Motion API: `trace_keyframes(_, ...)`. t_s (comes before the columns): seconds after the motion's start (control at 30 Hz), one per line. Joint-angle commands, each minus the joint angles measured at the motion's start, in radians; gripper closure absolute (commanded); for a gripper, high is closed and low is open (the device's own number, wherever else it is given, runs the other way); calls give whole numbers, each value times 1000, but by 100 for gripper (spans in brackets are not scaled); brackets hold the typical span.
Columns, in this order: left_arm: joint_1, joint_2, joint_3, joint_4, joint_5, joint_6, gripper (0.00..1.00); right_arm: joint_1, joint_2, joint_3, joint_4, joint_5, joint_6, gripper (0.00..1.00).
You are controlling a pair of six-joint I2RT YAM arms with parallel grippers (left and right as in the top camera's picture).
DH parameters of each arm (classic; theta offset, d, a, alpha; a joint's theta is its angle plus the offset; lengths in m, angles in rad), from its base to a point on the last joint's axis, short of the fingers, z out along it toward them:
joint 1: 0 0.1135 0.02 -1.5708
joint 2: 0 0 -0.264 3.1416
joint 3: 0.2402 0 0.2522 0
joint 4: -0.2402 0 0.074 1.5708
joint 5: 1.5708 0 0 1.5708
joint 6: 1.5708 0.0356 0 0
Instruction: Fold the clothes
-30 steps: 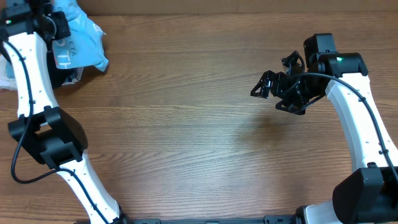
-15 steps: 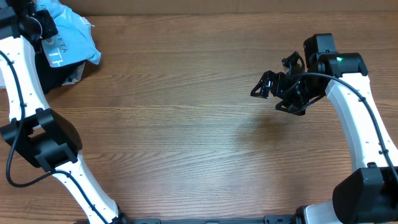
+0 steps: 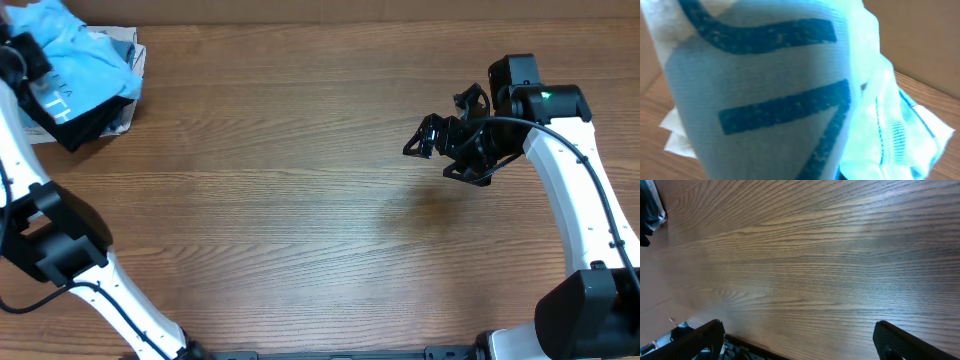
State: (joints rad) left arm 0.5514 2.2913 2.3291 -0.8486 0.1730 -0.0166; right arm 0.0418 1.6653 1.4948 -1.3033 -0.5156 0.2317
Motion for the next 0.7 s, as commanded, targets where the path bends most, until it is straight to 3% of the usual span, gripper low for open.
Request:
trace_keyframes(0.0, 32, 24, -6, 12, 4, -10, 79, 4, -3, -3, -2, 7, 2, 1)
trace_keyframes(0.1, 37, 40, -6, 12, 4, -25, 64, 4, -3, -3, -3, 7, 2, 1)
trace_keyframes(0.13, 37, 45, -6, 11, 5, -27, 51, 4, -3, -3, -4, 7, 2, 1)
trace_keyframes(0.17, 37, 52, -6, 12, 4, -35, 30, 4, -3, -3, -5, 6, 2, 1)
trace_keyframes(0.2, 37, 55, -6, 12, 4, -42, 2, 4, -3, -3, -5, 7, 2, 1)
trace_keyframes(0.4, 37, 64, -6, 8, 7, -105, 0, 4, -3, -3, -12, 7, 2, 1)
trace_keyframes(0.67, 36, -5, -3, 6, 58, -96, 0, 4, -3, -3, -14, 7, 1, 1)
